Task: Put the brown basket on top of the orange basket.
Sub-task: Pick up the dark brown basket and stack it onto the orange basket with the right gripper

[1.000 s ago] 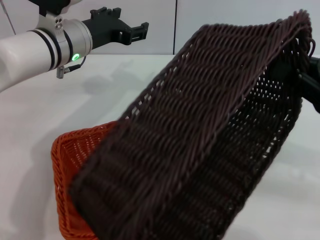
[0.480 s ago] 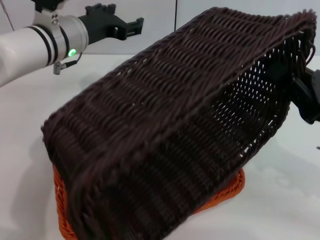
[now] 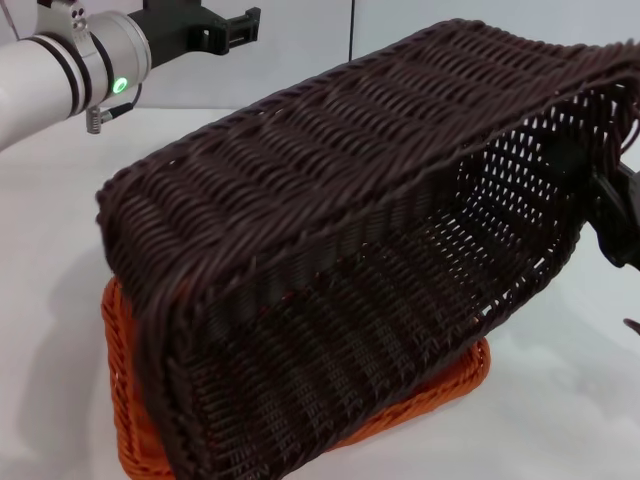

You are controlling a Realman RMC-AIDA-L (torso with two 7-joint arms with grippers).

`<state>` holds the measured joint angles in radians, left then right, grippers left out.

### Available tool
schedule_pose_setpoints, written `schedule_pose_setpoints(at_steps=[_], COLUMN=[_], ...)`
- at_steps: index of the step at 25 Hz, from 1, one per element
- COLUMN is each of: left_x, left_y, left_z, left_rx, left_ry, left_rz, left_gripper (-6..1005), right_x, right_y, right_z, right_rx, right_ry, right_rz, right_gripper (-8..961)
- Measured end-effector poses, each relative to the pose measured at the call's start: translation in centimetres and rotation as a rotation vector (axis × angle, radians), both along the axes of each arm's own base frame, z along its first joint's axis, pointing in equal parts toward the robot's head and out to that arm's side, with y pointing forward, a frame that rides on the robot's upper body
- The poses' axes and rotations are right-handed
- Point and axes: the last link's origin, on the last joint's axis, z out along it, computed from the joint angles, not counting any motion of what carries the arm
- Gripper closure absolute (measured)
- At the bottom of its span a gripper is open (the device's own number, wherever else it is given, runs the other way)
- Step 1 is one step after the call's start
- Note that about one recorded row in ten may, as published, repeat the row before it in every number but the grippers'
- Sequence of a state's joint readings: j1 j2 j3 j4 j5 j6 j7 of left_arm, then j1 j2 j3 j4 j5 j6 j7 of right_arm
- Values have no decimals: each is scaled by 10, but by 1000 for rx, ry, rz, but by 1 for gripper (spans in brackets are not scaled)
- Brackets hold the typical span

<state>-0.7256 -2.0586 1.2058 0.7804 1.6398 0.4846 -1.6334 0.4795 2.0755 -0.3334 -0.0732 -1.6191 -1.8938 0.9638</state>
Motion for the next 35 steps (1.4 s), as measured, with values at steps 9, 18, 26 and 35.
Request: schedule_pose_setpoints(at_steps=[9,18,26,35], left_x=[5,7,4,3], left_y=[3,5,5,3], left_z=[2,-1,-4,-6], left_rx=[7,-2,-10,-18], left_ry=[-1,6,12,19], left_rz=[-9,-8,-3,-3], left_gripper=[170,170,170,170], right_x=[8,10,12,19], right_y=[-14,-29,-45,-55], right_z=[-16,-31,-43,-50], right_rx=[5,-1,-8,-28], right_ry=[34,23,23,21], right_rz=[-90,-129,-168,-221], right_gripper=[817,817,818,810])
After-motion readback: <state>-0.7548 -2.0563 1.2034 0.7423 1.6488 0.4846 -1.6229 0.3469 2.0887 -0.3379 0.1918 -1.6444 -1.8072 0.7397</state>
